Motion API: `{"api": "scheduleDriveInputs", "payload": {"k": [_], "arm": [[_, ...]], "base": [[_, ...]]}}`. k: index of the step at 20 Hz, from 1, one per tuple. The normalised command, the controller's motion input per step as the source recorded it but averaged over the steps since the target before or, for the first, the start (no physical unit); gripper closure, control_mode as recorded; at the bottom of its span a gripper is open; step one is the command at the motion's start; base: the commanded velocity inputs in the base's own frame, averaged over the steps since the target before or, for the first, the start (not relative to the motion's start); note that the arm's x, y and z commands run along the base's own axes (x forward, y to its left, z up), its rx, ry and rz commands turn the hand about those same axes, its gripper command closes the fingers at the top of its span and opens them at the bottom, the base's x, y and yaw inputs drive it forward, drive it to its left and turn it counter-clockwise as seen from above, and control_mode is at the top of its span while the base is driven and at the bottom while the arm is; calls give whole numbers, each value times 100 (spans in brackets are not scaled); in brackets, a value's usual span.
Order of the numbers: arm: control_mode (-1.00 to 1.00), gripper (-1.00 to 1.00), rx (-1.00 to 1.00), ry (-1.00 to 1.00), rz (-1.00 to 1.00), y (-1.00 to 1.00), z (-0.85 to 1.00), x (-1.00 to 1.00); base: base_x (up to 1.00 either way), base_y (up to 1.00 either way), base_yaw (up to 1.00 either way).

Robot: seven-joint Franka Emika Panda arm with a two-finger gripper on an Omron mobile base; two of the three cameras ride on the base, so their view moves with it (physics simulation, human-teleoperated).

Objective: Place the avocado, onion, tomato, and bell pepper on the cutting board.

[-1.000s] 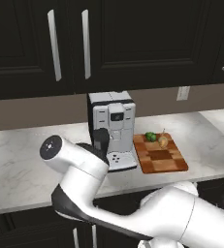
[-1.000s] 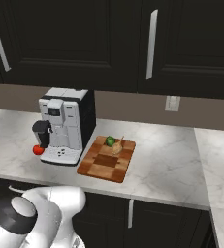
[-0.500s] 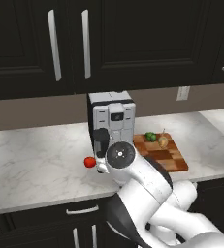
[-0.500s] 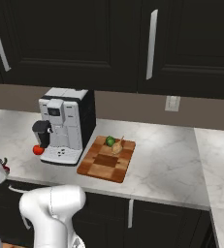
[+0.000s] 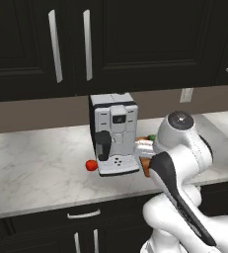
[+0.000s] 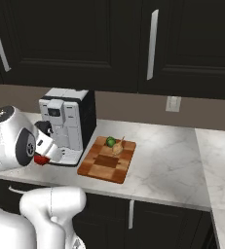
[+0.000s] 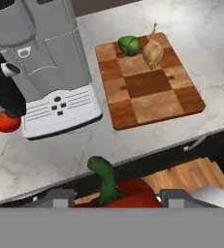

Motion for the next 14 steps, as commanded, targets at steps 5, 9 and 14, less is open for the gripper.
{"api": "scheduleDriveInputs", "payload": {"k": [5, 9, 14], "arm": [[-100, 100, 0, 10, 33, -99, 2, 56], [-100, 100, 0, 5, 28, -92, -5, -1], [-100, 100, 0, 22, 14, -42, -27, 36]], "base": [[0, 0, 0], [0, 0, 0], [0, 0, 0]]}}
